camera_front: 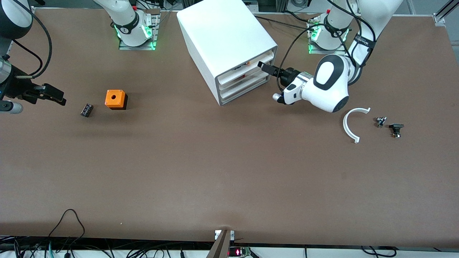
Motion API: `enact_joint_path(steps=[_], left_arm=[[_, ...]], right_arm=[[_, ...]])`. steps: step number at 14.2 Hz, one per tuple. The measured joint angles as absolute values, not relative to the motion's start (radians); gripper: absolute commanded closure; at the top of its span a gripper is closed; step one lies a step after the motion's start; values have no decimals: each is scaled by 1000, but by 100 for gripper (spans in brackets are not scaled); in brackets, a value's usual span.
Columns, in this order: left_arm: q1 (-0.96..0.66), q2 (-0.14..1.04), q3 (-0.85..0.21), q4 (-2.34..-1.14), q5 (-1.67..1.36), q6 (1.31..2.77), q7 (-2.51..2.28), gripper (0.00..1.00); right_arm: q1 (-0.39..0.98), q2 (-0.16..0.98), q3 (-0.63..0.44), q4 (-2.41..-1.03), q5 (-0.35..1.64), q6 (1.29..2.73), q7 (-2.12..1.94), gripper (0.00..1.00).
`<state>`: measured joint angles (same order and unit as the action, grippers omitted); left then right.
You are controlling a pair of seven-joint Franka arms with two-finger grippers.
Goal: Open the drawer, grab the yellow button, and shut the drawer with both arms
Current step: 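Grip the drawer handle with the left gripper and pull the drawer open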
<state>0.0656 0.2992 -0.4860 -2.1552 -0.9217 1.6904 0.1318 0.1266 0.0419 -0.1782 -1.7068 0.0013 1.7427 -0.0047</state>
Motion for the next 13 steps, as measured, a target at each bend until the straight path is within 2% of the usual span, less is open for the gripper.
enact_joint_path(steps=[1,2,3,8,12,13], left_arm=[[66,299,-502,-2170,-931,1699,132,34],[66,298,-519,-2186,-946,1717,133,61],[65,298,-538,-2200,-957,1742,135,98],[87,284,-560,-2215,-980,1783,142,100],[133,263,-442,-2163,-953,1835,185,100],[143,262,-428,-2143,-931,1853,194,97]], right_arm=[[127,42,-178,-1707,3,1743,-5,0],[127,42,-178,-1707,4,1743,-5,0],[127,42,-178,-1707,4,1743,-5,0],[131,42,-160,-1706,4,1743,-4,0],[136,42,-133,-1706,11,1745,-3,0],[138,42,-109,-1706,13,1750,-3,0]])
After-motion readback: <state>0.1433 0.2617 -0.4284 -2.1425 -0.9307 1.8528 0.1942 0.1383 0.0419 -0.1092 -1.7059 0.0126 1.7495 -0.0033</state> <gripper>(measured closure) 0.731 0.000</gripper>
